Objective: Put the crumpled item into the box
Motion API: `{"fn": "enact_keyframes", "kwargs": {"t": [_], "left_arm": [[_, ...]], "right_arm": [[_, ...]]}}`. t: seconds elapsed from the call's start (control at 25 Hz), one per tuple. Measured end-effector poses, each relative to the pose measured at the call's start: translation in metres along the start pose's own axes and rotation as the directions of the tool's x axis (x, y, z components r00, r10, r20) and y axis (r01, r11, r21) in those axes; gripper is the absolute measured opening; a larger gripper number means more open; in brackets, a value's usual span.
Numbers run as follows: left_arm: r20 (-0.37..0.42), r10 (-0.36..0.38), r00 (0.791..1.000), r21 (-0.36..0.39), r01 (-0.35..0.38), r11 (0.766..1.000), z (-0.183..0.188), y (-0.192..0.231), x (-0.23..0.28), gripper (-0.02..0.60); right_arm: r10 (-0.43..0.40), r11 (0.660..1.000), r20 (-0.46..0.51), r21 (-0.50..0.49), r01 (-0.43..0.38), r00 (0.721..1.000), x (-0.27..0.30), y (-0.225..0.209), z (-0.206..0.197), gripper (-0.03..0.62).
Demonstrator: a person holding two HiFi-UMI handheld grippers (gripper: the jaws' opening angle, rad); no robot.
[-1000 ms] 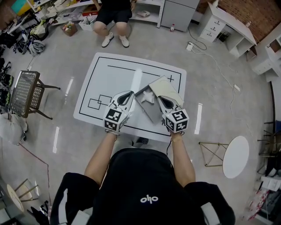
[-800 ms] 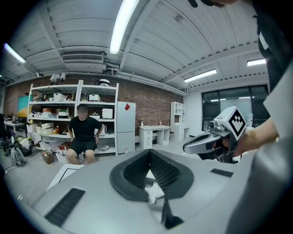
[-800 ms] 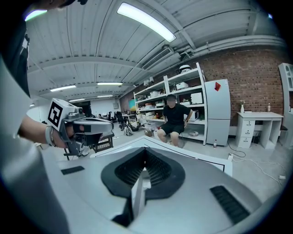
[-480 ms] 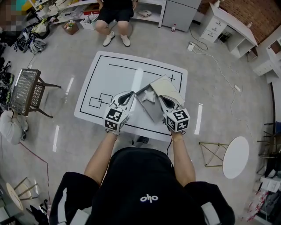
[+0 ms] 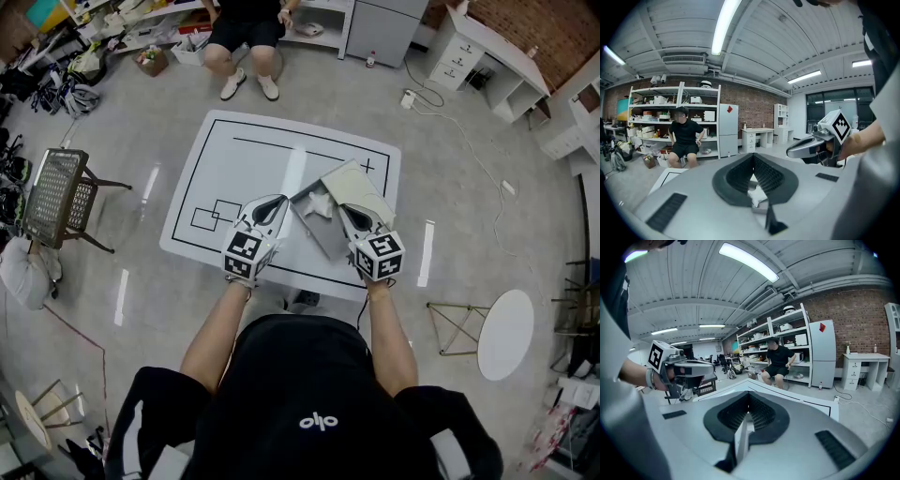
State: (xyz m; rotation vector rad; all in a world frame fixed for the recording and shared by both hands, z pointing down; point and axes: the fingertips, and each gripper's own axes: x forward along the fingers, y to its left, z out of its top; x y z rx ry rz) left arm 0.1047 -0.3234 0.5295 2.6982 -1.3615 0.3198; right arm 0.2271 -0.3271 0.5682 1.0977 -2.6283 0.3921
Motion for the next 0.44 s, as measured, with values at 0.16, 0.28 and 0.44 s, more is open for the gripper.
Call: {"fn": "enact_keyframes", "kwargs": {"t": [0.16,0.28,0.44], "left_arm": [[-0.002,-0.001,1.000,0.001,0.001,1.000,-0.0017,-0.0007,0.0003,0.006],[-0.007,-0.004,1.000,-0.002,0.004,1.000,-0.0039,-0.0008,0.0025,0.008],[-0.011,-0.011,1.000,0.001,0.011,1.000,-0.0058,0.0005,0.0048,0.008]], "right_arm": [[0.000,1.000,-0.005,0.001,0.000,1.000,-0.0010,-0.0008,-0.0019,0.009],[0.000,1.000,-0.007,0.001,0.000,1.000,0.0003,-0.0035,-0.0034,0.009],[-0.004,1.000,-0.011,0.001,0.004,1.000,0.0017,-0.0067,-0.0035,0.009]]}}
